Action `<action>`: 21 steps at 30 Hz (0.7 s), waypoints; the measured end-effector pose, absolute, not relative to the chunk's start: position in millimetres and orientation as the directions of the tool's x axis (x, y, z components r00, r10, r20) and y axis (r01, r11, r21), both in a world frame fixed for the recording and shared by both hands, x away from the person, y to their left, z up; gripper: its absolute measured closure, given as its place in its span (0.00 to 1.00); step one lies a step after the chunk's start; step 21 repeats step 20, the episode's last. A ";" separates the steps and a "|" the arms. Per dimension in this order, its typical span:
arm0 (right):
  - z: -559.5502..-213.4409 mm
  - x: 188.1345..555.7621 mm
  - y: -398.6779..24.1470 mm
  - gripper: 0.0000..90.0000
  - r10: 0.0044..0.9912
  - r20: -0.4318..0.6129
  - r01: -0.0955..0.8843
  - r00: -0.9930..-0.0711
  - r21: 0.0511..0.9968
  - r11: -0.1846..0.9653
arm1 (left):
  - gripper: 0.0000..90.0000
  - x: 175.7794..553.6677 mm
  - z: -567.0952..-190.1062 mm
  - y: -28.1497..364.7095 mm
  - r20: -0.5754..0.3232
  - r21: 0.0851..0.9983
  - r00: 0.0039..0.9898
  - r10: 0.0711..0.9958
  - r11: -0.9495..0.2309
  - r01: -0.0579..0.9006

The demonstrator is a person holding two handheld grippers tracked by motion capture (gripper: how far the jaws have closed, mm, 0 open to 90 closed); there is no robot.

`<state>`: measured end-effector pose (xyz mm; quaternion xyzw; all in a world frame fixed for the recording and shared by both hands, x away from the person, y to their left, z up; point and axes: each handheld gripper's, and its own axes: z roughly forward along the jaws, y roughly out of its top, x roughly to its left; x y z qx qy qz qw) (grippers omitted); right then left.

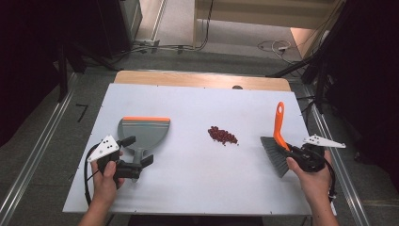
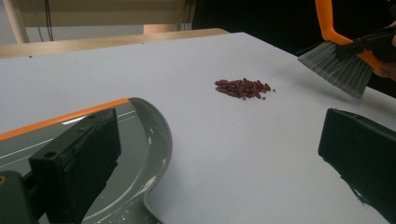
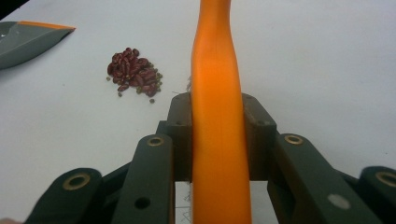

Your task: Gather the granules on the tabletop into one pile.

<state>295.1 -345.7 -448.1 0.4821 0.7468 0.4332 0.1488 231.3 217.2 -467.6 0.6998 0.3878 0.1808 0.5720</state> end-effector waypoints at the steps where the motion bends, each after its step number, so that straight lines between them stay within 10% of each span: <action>1: -448.3 295.2 -346.7 0.76 0.849 0.198 0.591 -0.490 0.792 0.157 | 0.00 231.4 -467.5 217.7 -0.190 0.941 0.634 0.750 -0.044 0.335; 21: -449.4 296.6 -347.5 0.76 0.844 0.202 0.583 -0.497 0.798 0.153 | 0.00 230.1 -467.1 217.4 -0.181 0.944 0.637 0.749 -0.048 0.326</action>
